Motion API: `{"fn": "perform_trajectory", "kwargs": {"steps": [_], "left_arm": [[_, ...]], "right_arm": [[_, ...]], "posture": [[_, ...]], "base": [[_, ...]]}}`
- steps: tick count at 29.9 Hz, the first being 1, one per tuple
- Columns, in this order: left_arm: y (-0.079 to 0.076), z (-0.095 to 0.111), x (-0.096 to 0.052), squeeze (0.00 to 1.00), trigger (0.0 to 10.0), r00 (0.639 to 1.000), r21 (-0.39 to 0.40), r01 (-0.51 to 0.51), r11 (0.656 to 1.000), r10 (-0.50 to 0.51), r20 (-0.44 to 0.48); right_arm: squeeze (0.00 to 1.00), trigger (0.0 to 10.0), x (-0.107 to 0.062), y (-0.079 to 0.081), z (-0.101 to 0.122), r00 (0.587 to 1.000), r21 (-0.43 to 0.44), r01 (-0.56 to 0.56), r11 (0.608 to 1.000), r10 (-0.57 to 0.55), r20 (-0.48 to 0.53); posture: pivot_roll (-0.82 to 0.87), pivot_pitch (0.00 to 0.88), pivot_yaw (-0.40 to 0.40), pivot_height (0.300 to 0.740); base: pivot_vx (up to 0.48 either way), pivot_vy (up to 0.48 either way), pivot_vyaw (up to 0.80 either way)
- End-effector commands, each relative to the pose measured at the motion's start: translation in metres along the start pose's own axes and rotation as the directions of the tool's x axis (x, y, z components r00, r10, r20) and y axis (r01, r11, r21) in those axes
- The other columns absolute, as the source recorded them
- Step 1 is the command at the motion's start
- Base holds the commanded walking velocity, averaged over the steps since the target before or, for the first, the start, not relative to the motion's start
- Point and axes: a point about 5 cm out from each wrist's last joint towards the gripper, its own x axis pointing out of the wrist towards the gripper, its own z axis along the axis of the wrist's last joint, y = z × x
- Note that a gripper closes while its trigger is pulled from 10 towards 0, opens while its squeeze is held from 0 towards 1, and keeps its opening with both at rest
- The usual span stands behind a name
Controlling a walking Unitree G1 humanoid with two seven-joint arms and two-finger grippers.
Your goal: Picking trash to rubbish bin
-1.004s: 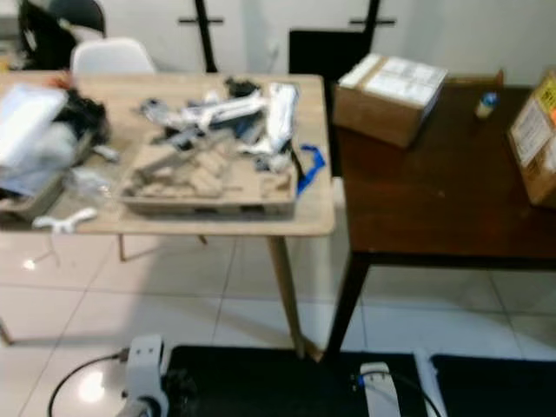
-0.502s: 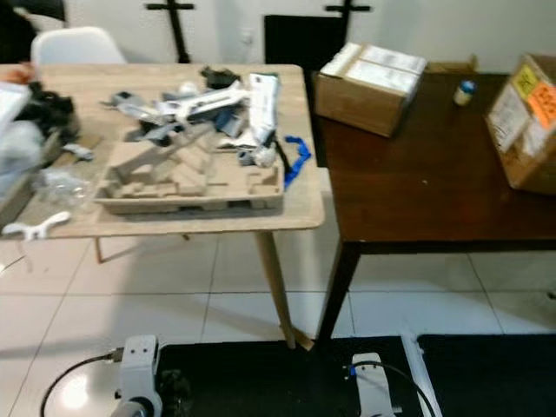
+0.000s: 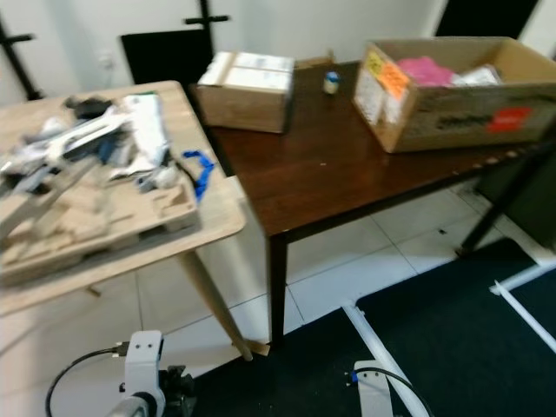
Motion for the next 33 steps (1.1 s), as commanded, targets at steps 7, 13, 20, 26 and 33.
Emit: {"fn": "perform_trajectory", "kwargs": {"steps": [7,13,20,26,33], "left_arm": [[-0.008,-0.011,0.0,0.0,10.0,0.997,-0.005,0.036,0.999,-0.036,-0.063],[-0.011,-0.008,0.001,0.0,10.0,0.997,0.02,0.052,0.998,-0.051,-0.052],[-0.015,-0.003,0.003,0.0,10.0,0.996,0.059,0.085,0.995,-0.083,-0.044],[-0.01,0.006,0.005,0.0,10.0,0.997,0.066,0.078,0.995,-0.077,-0.017],[-0.01,0.009,0.006,0.0,10.0,0.996,0.066,0.084,0.994,-0.083,-0.011]], "right_arm": [[0.0,10.0,0.0,-0.005,0.0,1.0,0.009,0.015,1.0,-0.015,-0.01],[0.0,10.0,0.0,-0.005,0.001,1.0,0.012,0.018,1.0,-0.018,-0.008],[0.0,10.0,-0.001,-0.007,-0.003,1.0,0.013,0.022,1.0,-0.022,-0.018],[0.0,10.0,-0.002,-0.01,-0.007,0.999,0.039,0.04,0.998,-0.039,-0.021],[0.0,10.0,-0.003,-0.014,-0.011,0.998,0.052,0.059,0.997,-0.057,-0.03]], "posture": [[-0.03,0.061,0.018,0.74],[-0.04,0.065,0.024,0.74],[-0.05,0.063,0.038,0.74],[-0.06,0.06,0.037,0.74],[-0.07,0.057,0.045,0.74]], "base": [[0.0,0.0,-0.8],[0.0,0.0,-0.8],[0.0,0.0,-0.8],[0.0,0.0,-0.8],[0.0,0.0,-0.8]]}}
